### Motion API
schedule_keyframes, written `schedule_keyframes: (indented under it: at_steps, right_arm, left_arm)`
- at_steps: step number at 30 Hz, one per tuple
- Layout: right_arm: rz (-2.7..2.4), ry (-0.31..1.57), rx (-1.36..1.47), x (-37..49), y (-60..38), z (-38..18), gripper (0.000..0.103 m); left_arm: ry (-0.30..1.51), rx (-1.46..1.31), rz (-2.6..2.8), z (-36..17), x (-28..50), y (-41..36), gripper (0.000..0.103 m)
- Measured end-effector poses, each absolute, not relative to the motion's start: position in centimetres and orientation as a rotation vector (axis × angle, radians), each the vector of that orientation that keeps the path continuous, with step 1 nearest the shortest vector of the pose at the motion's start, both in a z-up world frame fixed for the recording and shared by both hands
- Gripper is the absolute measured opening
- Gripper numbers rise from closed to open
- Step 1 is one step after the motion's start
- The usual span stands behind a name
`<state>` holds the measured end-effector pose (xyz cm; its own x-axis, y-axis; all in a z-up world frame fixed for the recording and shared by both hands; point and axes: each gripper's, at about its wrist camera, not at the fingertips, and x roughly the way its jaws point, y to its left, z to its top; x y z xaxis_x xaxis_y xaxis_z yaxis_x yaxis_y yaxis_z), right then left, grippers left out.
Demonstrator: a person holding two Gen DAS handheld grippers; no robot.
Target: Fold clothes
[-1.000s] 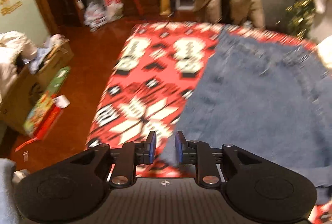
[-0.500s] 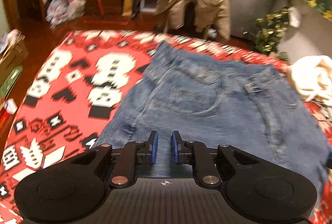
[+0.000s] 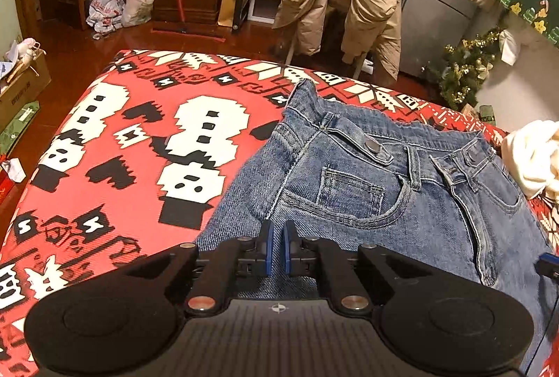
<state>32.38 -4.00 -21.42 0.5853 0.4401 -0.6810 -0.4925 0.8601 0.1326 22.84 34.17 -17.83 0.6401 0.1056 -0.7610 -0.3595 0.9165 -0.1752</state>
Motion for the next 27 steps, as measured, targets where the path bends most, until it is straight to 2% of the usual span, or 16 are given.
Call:
schedule_keyframes:
  at_steps: [12,14,15,19,27]
  right_arm:
    - [0.540,0.773,-0.058,33.8,-4.2,-21.1,0.031]
    - [0.549,0.771,-0.059,34.3,-3.9,-20.8,0.024]
    - [0.554,0.771,-0.057,34.7,-3.7,-20.7,0.017]
    - [0.587,0.756,-0.043,37.0,-2.4,-20.5,0.009]
    - [0.608,0.766,-0.054,44.5,1.5,-21.6,0.009]
  left_arm:
    - [0.798,-0.331,0.222,-17.1,24.3,34.9,0.008]
    - [0.793,-0.318,0.214,-17.0,25.4,35.2,0.008]
    - [0.791,-0.317,0.209,-17.0,25.9,35.4,0.008]
    - [0.796,-0.346,0.195,-17.5,28.1,37.0,0.008]
    - [0.780,-0.399,0.186,-18.3,30.1,39.1,0.008]
